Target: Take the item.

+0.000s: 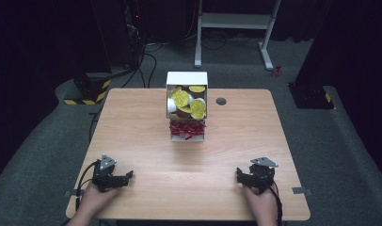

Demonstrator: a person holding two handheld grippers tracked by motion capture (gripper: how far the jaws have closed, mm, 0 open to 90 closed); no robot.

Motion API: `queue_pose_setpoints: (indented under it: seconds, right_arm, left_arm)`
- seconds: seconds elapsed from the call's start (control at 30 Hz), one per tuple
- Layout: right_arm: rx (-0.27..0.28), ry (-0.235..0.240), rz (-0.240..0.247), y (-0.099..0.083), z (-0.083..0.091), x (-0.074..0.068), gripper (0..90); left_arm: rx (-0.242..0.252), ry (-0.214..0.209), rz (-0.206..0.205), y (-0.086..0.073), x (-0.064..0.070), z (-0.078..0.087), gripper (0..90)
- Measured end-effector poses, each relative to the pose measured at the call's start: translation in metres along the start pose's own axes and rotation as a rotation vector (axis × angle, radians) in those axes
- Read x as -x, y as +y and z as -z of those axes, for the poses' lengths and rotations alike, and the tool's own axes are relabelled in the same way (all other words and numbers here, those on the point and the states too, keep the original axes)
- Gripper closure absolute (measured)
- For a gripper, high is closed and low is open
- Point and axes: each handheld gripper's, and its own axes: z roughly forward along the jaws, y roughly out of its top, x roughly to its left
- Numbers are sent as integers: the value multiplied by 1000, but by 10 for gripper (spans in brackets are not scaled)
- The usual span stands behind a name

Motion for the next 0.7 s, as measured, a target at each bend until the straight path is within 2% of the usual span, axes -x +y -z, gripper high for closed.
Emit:
queue_pose_setpoints:
  seconds: [0.7]
  right_arm:
    - [-6,15,9,1,-1,0,94]
  left_arm:
    - [0,-2,1,0,0,0,86]
